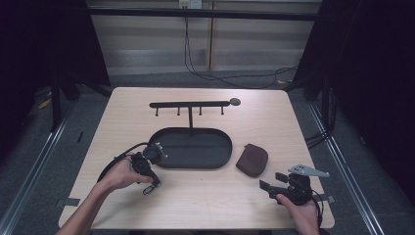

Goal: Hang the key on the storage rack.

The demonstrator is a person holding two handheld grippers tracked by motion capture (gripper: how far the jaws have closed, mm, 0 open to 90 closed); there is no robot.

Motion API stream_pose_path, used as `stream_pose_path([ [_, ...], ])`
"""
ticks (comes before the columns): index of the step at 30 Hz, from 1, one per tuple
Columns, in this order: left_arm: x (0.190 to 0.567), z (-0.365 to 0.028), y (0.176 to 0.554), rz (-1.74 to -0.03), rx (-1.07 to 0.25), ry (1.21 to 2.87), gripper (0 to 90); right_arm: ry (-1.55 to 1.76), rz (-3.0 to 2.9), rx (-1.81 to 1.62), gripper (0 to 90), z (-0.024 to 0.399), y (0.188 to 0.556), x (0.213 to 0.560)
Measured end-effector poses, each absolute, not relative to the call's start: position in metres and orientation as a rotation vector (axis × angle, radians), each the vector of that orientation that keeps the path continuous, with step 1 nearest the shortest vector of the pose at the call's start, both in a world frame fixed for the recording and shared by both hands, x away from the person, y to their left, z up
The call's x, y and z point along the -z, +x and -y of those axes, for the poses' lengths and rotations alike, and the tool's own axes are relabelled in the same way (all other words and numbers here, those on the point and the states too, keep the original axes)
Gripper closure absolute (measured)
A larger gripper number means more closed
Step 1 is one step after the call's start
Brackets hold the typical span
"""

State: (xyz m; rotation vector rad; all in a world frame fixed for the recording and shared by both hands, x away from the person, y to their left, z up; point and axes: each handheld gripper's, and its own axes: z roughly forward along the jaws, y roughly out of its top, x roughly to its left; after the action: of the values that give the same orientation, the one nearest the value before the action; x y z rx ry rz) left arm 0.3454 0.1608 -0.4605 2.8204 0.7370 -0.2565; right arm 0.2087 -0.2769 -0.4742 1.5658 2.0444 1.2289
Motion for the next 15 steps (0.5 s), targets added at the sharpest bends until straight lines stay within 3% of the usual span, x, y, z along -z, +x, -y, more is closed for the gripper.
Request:
stream_pose_path([
  [6, 0.452, -0.163, 0.341, -0.706, 0.271, 2.809, 88.9, 1.567, -2.047, -1.22, 22.4, 0.276, 0.209, 0.474],
  [15, 0.438, -0.165, 0.34, -0.728, 0.24, 2.817, 89.4, 1.569, -2.044, -1.221, 22.4, 0.277, 0.209, 0.474],
])
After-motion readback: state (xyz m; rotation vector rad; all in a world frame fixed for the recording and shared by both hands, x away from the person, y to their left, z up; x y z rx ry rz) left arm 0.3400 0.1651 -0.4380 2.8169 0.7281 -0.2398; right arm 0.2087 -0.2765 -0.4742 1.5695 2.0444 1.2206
